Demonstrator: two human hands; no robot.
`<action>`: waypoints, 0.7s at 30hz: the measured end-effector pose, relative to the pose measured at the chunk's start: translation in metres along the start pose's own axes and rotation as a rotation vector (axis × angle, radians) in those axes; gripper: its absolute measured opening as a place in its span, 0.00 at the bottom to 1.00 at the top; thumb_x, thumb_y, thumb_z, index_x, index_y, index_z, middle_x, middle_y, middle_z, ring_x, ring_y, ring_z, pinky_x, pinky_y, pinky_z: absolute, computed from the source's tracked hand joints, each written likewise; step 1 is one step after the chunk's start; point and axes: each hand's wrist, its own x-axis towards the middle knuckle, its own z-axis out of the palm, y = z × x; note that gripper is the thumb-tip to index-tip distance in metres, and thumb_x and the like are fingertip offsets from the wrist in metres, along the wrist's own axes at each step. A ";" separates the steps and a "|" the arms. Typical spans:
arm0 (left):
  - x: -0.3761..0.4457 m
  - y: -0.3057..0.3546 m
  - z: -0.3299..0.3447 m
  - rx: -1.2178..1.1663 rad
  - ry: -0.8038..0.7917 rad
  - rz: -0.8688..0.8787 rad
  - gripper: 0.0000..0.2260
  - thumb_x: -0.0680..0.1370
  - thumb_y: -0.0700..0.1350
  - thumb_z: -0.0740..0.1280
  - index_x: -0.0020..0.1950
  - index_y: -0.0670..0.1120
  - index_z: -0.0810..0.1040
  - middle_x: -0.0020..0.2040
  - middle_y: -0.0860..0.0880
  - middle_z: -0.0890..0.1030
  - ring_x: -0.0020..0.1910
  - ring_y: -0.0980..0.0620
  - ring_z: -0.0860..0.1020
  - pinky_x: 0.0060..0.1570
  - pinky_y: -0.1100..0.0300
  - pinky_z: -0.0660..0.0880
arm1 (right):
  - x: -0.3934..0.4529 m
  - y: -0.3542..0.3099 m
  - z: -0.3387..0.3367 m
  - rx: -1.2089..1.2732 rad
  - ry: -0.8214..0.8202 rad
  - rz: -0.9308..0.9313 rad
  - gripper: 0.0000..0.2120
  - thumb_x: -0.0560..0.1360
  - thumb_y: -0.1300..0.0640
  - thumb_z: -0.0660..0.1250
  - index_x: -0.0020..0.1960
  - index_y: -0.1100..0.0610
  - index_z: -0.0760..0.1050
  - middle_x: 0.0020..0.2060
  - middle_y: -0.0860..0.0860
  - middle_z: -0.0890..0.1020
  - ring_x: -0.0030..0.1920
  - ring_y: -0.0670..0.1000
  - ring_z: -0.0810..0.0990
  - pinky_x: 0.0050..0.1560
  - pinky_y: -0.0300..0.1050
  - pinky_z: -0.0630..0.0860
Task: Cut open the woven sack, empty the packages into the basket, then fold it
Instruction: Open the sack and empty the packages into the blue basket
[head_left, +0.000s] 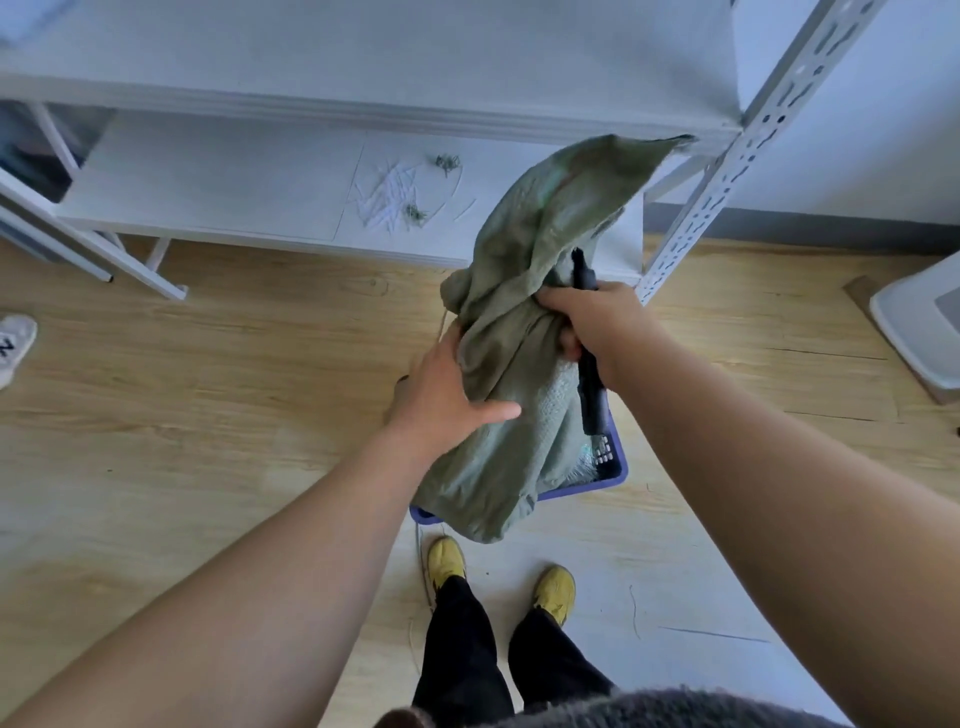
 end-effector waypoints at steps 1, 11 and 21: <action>-0.004 0.002 0.008 -0.079 -0.013 -0.014 0.42 0.58 0.65 0.77 0.68 0.57 0.66 0.60 0.56 0.79 0.61 0.54 0.76 0.59 0.53 0.75 | -0.001 0.001 0.002 0.014 -0.052 0.050 0.12 0.72 0.56 0.73 0.37 0.59 0.71 0.17 0.52 0.69 0.20 0.51 0.65 0.28 0.44 0.67; -0.004 0.029 -0.002 -0.602 0.187 -0.299 0.15 0.73 0.53 0.72 0.56 0.48 0.80 0.49 0.52 0.83 0.48 0.50 0.81 0.50 0.56 0.76 | -0.008 0.015 0.001 -0.188 -0.183 -0.236 0.16 0.70 0.46 0.74 0.46 0.56 0.75 0.25 0.46 0.75 0.20 0.43 0.70 0.23 0.35 0.68; 0.002 0.053 -0.020 -0.760 -0.008 -0.172 0.16 0.71 0.54 0.73 0.56 0.49 0.81 0.53 0.50 0.85 0.54 0.49 0.82 0.60 0.49 0.76 | -0.012 0.037 0.007 -0.413 0.037 -0.322 0.15 0.70 0.55 0.74 0.55 0.57 0.77 0.43 0.48 0.79 0.47 0.53 0.79 0.42 0.41 0.70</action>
